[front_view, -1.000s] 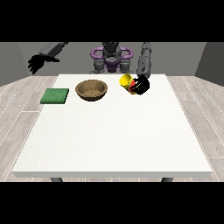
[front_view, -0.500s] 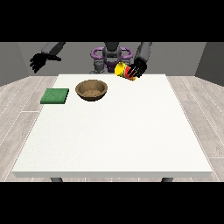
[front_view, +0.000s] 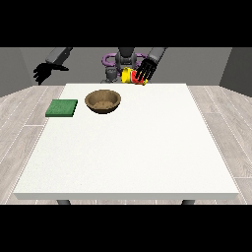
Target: Pick the cup and pour the ball into the bowl, then pick the bowl and place it on the pad
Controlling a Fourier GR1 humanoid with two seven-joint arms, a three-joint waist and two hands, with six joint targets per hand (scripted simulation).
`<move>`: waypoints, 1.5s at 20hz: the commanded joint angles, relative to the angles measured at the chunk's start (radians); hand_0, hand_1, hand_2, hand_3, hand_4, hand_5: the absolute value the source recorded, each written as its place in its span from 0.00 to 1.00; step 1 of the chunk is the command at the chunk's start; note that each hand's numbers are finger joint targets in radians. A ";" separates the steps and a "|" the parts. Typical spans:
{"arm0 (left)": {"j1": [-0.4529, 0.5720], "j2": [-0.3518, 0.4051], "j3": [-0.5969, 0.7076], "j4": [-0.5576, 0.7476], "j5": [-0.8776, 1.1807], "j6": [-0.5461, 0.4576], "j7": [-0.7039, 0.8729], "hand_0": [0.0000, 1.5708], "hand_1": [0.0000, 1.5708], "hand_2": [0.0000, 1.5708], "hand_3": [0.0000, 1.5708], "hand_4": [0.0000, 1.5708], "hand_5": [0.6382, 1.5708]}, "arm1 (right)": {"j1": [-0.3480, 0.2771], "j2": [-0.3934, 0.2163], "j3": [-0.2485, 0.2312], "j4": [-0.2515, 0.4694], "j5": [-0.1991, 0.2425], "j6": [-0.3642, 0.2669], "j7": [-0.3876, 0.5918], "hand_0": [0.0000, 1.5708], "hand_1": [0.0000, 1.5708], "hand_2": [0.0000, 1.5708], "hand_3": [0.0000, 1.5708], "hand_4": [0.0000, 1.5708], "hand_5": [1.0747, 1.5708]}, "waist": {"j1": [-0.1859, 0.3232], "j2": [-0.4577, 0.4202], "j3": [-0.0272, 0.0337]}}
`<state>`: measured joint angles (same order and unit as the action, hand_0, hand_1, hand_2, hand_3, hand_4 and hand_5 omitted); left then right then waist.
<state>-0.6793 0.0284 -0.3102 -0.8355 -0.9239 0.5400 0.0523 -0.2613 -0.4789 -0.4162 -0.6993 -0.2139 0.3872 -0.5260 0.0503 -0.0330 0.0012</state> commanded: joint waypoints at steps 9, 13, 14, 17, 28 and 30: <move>-0.089 -0.028 -0.223 -0.029 -0.302 -0.034 0.289 0.35 0.35 1.00 1.00 0.57 1.00 | -0.157 -0.029 0.022 0.047 0.021 -0.031 0.033 0.00 0.00 0.00 0.10 0.00 0.92 | -0.030 0.079 -0.0007; -0.092 -0.028 -0.321 -0.039 -0.373 -0.085 0.380 0.28 0.28 1.00 1.00 0.57 1.00 | -0.221 0.022 0.067 0.029 0.050 -0.094 0.100 0.00 0.00 0.00 0.21 0.00 0.91 | -0.062 0.039 -0.0011; -0.123 -0.028 -0.325 -0.046 -0.393 -0.092 0.427 0.24 0.24 1.00 1.00 0.57 1.00 | -0.228 0.031 0.074 0.031 0.055 -0.081 0.060 0.00 0.00 0.00 0.17 0.00 0.91 | -0.080 0.086 -0.0008; -0.092 -0.028 -0.431 -0.116 -0.428 -0.157 0.466 0.24 0.24 1.00 1.00 0.53 1.00 | -0.245 -0.005 0.056 0.073 0.044 -0.051 0.053 0.00 0.00 0.00 0.17 0.00 0.91 | -0.063 0.092 -0.0004; -0.209 -0.028 -0.489 -0.056 -0.549 -0.427 0.381 0.39 0.39 1.00 1.00 0.78 0.80 | -0.240 0.049 0.078 0.079 0.045 -0.065 0.059 0.00 0.00 0.00 0.05 0.00 0.89 | -0.105 0.070 -0.0006; -0.271 -0.012 -0.500 -0.100 -0.558 -0.520 0.319 0.49 0.49 1.00 1.00 0.76 0.83 | -0.233 0.001 0.048 0.122 0.027 -0.030 0.055 0.00 0.00 0.00 0.15 0.00 0.90 | -0.048 0.048 0.0003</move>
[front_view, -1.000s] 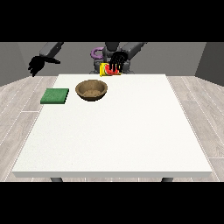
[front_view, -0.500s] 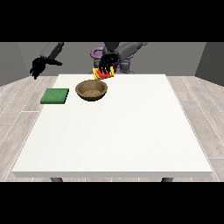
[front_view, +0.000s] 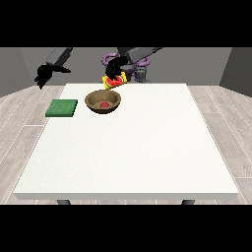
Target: Pick the cup and pour the ball into the bowl, then pick the bowl and place it on the pad
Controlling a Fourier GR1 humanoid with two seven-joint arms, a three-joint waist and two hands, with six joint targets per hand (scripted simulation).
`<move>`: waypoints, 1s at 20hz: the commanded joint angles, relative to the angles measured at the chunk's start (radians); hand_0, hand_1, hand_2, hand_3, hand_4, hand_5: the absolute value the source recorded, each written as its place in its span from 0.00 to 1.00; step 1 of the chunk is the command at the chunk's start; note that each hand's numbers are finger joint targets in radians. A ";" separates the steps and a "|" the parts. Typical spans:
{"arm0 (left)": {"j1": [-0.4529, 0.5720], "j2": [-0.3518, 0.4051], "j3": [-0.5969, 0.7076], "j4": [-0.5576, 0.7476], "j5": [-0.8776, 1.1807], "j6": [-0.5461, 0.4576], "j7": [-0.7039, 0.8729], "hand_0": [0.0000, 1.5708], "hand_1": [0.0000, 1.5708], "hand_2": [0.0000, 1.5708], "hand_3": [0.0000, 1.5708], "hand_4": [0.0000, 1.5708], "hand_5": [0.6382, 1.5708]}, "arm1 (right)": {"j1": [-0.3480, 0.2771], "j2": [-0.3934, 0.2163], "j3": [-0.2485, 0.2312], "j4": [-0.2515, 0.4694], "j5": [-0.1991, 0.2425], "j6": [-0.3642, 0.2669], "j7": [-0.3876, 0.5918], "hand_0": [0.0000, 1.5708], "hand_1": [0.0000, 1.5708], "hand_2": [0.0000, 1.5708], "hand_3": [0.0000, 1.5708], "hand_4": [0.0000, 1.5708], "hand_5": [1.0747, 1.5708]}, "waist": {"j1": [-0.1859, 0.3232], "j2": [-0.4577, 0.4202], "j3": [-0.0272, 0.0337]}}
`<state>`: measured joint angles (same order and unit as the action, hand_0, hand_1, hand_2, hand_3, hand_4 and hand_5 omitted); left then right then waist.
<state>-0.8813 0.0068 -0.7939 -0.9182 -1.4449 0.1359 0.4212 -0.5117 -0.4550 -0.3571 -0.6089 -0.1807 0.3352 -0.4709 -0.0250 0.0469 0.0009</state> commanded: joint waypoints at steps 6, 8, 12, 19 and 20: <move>-0.139 -0.004 0.023 0.007 -0.130 -0.173 -0.085 0.99 0.99 1.00 1.00 0.76 0.89 | -0.002 -0.016 -0.003 0.020 -0.013 0.029 0.012 0.00 0.00 0.00 0.11 0.00 0.89 | 0.005 -0.017 -0.0004; -0.104 -0.006 0.048 -0.030 -0.139 -0.185 -0.103 0.98 0.98 1.00 1.00 0.77 0.88 | 0.020 -0.035 -0.012 0.022 -0.013 0.021 -0.002 0.00 0.00 0.00 0.09 0.00 0.90 | 0.019 -0.031 -0.0005; -0.048 0.016 0.049 -0.039 -0.170 -0.143 -0.117 0.97 0.97 1.00 1.00 0.76 0.88 | 0.025 0.026 0.012 0.036 -0.020 0.030 0.042 0.00 0.00 0.00 0.00 0.27 0.97 | 0.025 -0.028 -0.0010; 0.048 0.061 0.380 -0.230 0.164 0.078 -0.124 0.26 0.26 1.00 1.00 0.64 0.99 | 0.026 0.030 -0.027 0.048 -0.047 -0.020 0.053 0.00 0.00 0.00 0.00 0.30 0.97 | 0.169 -0.013 -0.0042; 0.042 0.119 0.454 -0.239 0.218 0.121 -0.167 0.26 0.26 1.00 1.00 0.64 1.00 | 0.013 0.011 -0.040 0.037 -0.064 -0.002 0.060 0.00 0.00 0.00 0.00 0.30 0.97 | 0.170 0.007 -0.0055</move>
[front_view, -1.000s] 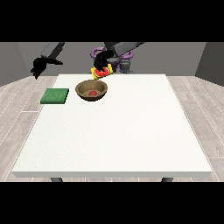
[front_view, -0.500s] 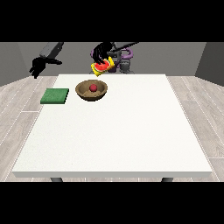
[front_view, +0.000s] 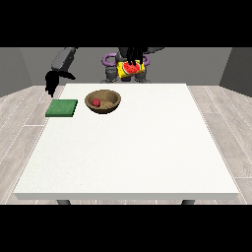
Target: Pick the cup and pour the ball into the bowl, then pick the bowl and place it on the pad
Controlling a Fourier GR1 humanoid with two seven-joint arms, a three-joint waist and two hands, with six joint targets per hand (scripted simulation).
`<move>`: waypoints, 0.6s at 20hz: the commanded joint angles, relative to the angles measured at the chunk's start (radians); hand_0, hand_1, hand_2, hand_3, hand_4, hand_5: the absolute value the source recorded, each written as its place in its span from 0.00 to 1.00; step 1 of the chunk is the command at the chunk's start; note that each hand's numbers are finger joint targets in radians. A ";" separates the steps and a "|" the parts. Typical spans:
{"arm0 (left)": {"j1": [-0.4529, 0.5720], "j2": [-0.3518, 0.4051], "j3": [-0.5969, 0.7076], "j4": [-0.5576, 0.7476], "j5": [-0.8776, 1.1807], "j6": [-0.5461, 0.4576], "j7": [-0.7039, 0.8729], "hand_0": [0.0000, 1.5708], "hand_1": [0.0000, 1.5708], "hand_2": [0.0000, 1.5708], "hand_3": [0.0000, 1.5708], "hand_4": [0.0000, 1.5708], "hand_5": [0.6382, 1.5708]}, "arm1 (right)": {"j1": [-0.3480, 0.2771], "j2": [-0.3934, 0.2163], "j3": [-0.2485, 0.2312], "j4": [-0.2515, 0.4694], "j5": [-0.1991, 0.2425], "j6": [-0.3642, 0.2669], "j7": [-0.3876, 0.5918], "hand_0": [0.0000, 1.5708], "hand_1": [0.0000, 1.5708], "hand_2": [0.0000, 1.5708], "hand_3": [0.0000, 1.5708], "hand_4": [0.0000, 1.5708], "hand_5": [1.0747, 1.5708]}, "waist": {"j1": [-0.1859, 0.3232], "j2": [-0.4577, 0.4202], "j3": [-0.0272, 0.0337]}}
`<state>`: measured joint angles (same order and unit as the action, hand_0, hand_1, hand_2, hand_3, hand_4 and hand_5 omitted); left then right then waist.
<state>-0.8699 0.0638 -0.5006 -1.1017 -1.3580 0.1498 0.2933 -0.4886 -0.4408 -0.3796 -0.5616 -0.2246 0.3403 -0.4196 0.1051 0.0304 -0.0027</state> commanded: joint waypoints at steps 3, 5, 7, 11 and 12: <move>0.138 0.047 0.222 -0.073 0.283 0.127 -0.120 0.31 0.31 1.00 0.99 0.56 0.99 | -0.007 -0.008 -0.028 -0.019 -0.020 -0.042 -0.005 0.00 0.00 0.00 0.00 0.30 0.97 | 0.067 0.080 -0.0009; 0.116 0.017 0.301 -0.084 0.422 0.103 -0.176 0.81 0.81 1.00 1.00 0.62 0.98 | -0.058 0.000 -0.028 -0.034 -0.027 -0.066 0.025 0.00 0.00 0.00 0.00 0.19 0.98 | 0.065 0.116 -0.0021; 0.177 -0.001 0.372 -0.111 0.544 0.145 -0.232 0.79 0.79 1.00 0.79 0.58 0.97 | -0.011 0.036 -0.024 -0.038 -0.029 -0.058 -0.008 0.00 0.00 0.00 0.00 0.14 0.99 | 0.066 0.142 -0.0038; 0.189 -0.030 0.454 -0.107 0.729 0.119 -0.374 0.61 0.61 0.59 0.40 0.55 0.97 | -0.073 0.053 -0.015 -0.069 -0.042 -0.050 0.017 0.00 0.00 0.00 0.00 0.23 1.00 | 0.054 0.229 -0.0015; 0.191 -0.059 0.481 -0.106 0.787 0.118 -0.397 0.50 0.50 0.45 0.06 0.55 0.96 | -0.077 0.069 -0.021 -0.078 -0.049 -0.070 0.009 0.00 0.00 0.00 0.00 0.24 1.00 | 0.042 0.248 -0.0024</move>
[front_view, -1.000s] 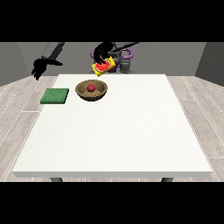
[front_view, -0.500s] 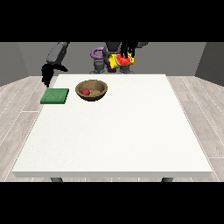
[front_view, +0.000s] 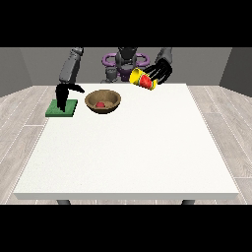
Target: Pick the cup and pour the ball into the bowl, then pick the bowl and place it on the pad
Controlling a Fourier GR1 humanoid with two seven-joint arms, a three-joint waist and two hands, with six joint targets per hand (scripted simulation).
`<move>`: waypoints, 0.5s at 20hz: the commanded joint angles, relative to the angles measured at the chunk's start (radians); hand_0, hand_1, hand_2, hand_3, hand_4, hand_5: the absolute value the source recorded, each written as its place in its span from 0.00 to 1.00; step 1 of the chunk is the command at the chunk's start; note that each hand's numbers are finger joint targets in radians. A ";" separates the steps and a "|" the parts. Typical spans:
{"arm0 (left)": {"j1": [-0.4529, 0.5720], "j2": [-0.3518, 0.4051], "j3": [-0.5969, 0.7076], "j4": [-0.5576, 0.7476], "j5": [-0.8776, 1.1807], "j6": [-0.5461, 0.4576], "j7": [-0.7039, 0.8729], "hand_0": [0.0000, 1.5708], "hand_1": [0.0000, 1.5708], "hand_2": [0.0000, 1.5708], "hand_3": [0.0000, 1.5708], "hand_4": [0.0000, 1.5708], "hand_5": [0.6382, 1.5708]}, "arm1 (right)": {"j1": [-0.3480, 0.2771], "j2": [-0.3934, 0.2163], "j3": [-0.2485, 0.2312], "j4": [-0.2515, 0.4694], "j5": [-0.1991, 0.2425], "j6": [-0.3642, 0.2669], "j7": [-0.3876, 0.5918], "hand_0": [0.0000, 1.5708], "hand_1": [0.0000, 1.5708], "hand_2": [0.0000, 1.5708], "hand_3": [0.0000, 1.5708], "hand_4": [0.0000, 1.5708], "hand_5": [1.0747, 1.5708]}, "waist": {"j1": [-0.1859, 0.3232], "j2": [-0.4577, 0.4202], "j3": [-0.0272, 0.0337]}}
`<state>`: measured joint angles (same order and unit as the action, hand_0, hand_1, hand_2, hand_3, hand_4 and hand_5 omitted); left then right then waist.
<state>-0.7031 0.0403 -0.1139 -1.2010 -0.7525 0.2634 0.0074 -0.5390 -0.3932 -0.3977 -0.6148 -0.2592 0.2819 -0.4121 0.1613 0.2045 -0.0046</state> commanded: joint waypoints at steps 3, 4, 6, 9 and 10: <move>0.007 -0.039 0.169 0.024 0.322 -0.012 -0.149 0.00 0.00 0.00 0.00 0.51 0.98 | -0.051 0.055 0.038 -0.057 0.005 -0.026 0.045 0.00 0.00 0.00 0.00 0.26 1.00 | -0.065 0.073 0.0009; 0.056 -0.039 0.148 0.039 0.365 0.010 -0.215 0.00 0.00 0.00 0.00 0.25 0.98 | -0.078 0.072 0.049 -0.078 0.006 -0.032 0.042 0.00 0.00 0.00 0.00 0.27 0.99 | -0.073 0.108 0.0004; 0.067 -0.040 0.162 0.084 0.412 -0.026 -0.227 0.00 0.00 0.00 0.00 0.00 0.96 | -0.071 0.110 0.087 -0.094 0.028 -0.053 0.076 0.00 0.00 0.00 0.00 0.21 0.98 | -0.113 0.060 0.0025; 0.115 0.010 0.232 0.128 0.452 -0.099 -0.300 0.00 0.00 0.00 0.00 0.00 0.95 | 0.015 0.130 0.121 -0.102 0.048 -0.031 0.060 0.00 0.00 0.00 0.00 0.12 0.95 | -0.137 0.009 0.0040; 0.131 -0.039 0.200 0.165 0.428 -0.032 -0.293 0.00 0.00 0.00 0.00 0.00 0.94 | -0.020 0.146 0.138 -0.108 0.053 -0.064 0.132 0.00 0.00 0.00 0.00 0.07 0.94 | -0.159 -0.018 0.0040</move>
<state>-0.6129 0.0133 0.0643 -1.1009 -0.3739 0.2258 -0.2353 -0.5609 -0.2778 -0.3031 -0.7023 -0.2243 0.2339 -0.3448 0.0499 0.2344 -0.0020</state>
